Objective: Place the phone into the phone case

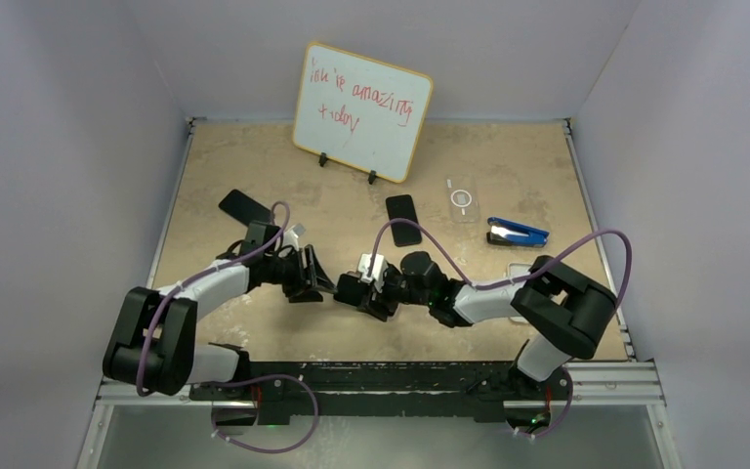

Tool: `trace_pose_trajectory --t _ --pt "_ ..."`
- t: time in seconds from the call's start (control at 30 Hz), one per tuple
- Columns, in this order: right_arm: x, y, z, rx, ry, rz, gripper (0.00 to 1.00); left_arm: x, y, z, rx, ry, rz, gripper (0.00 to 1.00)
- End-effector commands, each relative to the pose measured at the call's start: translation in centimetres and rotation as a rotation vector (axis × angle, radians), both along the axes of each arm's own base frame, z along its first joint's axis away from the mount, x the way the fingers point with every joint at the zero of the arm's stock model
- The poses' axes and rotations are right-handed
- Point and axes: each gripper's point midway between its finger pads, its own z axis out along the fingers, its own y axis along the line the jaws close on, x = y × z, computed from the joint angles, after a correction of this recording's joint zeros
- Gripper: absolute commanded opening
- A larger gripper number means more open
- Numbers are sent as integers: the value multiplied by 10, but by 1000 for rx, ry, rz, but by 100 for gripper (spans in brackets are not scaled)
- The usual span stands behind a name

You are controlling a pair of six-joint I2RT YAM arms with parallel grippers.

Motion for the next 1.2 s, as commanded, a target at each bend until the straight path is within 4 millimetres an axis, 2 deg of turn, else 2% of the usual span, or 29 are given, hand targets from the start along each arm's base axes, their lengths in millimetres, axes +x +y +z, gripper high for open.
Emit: trace_pose_trajectory --t 0.0,0.13,0.3,0.7,0.87,1.03,1.17 --pt "15 5 34 101 -83 -53 48 24 4 21 47 -124 33 54" --pt "17 4 34 109 -78 -74 48 28 3 23 42 -138 33 54" --pt "19 0 32 122 -74 -109 47 29 -15 30 -95 -151 -1 54" --pt "21 -2 31 130 -85 -125 47 28 -26 19 -108 -152 -70 47" --pt "20 -2 31 139 -85 -124 47 32 -39 24 -145 -189 -93 45" --pt "16 -2 31 142 -83 -108 47 33 -44 19 -139 -185 -108 36" --pt "13 -6 31 138 -78 -104 52 36 -44 17 -128 -201 -102 20"
